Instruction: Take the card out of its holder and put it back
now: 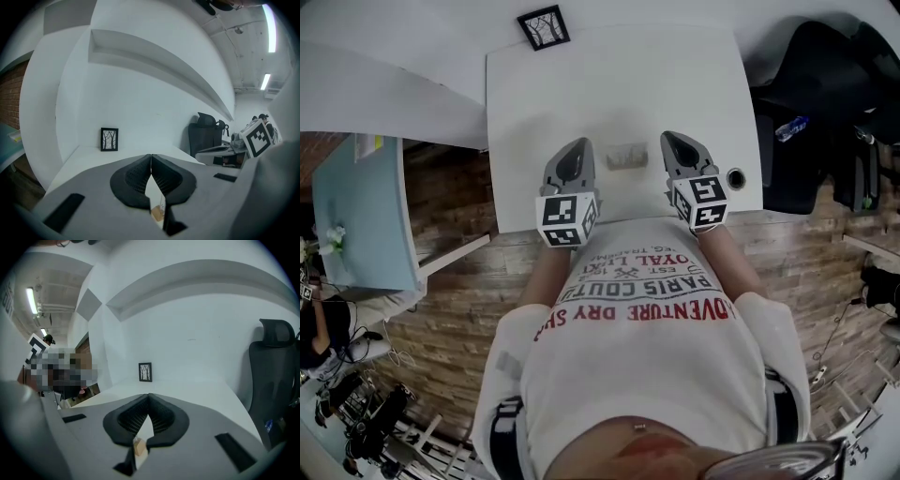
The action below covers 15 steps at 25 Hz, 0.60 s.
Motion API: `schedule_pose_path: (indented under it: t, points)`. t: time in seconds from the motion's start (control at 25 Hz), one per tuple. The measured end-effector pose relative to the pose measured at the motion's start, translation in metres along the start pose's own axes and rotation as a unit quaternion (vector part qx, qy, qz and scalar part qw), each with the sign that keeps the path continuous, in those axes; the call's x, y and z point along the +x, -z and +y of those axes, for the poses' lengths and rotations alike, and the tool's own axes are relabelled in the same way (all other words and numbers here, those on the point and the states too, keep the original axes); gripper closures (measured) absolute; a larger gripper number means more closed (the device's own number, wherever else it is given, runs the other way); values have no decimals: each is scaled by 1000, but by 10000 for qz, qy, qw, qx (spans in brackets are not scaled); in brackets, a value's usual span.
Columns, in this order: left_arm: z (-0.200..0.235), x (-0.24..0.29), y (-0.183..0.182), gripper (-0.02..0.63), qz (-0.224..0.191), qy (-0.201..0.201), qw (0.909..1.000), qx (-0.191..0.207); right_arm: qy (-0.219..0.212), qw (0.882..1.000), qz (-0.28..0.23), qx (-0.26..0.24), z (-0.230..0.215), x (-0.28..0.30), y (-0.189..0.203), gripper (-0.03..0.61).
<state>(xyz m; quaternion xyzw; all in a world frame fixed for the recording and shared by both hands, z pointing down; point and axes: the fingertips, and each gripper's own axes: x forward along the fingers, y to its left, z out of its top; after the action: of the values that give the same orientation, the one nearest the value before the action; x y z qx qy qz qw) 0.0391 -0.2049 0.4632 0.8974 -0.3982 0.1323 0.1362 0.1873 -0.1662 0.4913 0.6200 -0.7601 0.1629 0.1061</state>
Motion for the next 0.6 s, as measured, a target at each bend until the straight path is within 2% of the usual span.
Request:
schedule_pose_path:
  t: [0.6]
  points:
    - [7,0,1,589,49,-101,9999,12,-82,9996,63,-277,6,4,-2,554]
